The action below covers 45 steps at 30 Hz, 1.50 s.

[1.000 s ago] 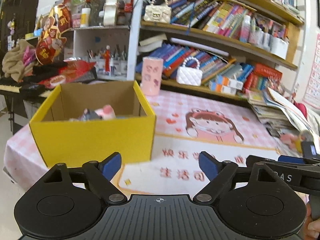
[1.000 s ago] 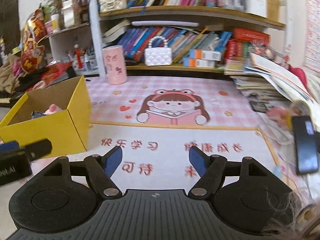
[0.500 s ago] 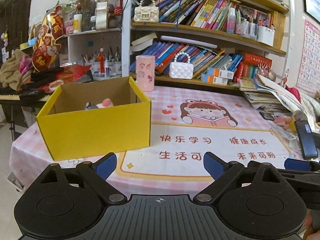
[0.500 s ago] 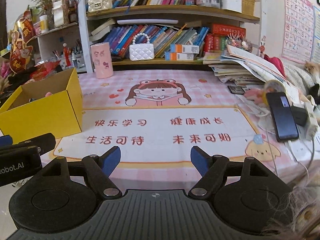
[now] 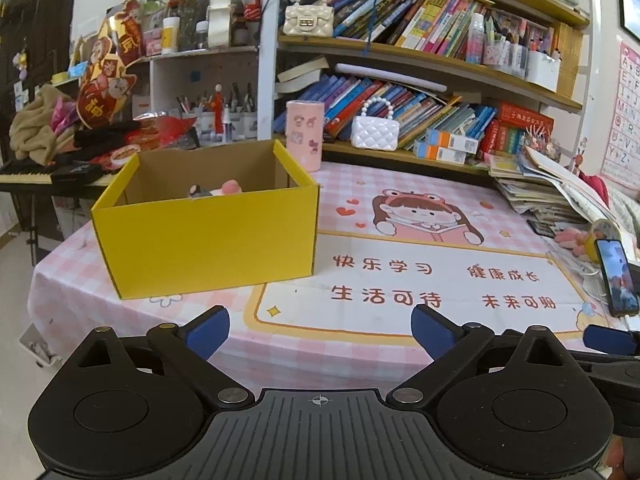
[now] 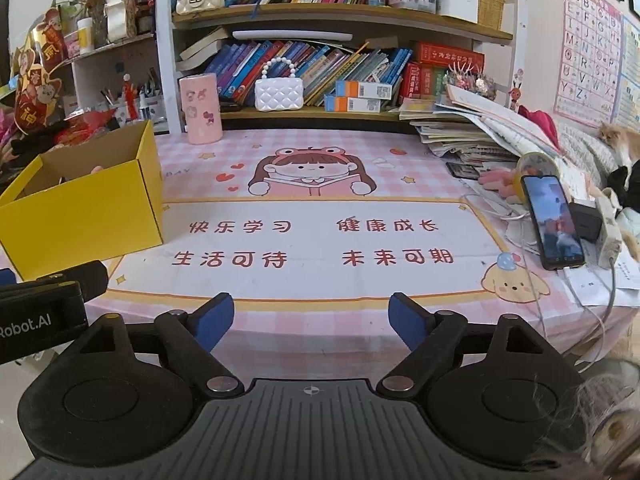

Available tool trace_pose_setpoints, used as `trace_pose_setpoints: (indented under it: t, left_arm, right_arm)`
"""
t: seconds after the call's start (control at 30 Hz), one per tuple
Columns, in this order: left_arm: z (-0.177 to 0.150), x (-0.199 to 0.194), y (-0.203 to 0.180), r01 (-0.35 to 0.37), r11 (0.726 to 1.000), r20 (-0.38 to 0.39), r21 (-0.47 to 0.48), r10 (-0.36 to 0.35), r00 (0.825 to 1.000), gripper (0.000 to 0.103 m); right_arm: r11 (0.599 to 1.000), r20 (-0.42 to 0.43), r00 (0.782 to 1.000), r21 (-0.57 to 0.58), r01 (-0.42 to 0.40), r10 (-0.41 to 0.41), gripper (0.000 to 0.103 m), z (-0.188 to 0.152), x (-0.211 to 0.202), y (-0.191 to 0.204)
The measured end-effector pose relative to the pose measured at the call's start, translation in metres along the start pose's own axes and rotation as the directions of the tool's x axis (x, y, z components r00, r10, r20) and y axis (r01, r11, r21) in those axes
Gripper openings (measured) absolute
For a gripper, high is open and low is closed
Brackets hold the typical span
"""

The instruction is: Organize objects

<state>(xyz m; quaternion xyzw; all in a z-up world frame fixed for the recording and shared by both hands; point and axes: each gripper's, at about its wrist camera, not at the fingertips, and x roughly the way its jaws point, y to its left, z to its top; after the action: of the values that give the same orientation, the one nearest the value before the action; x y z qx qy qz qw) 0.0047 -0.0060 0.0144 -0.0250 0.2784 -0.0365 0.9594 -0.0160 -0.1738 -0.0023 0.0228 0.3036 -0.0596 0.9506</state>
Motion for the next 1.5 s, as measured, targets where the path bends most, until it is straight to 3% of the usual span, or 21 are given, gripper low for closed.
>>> trace_pose_setpoints:
  t: [0.33,0.87,1.5]
  left_arm:
    - [-0.002,-0.001,0.003,-0.030,0.999,0.002,-0.015,0.030,1.000,0.102]
    - [-0.002,0.002,0.000,-0.091,0.996,-0.002,0.022,0.091,0.996,0.103]
    - [-0.005,0.007,-0.009,-0.106,0.992,-0.040,0.068,0.109,0.993,0.103]
  right_arm:
    - [1.000,-0.004,1.000,-0.026,0.013,-0.013,0.093,-0.002,-0.003,0.006]
    - [0.999,0.000,0.999,-0.007,0.038,-0.038,0.095,0.000,-0.001,0.005]
    - [0.998,-0.019,0.998,-0.002,0.067,-0.067,0.096,-0.001,0.002,0.000]
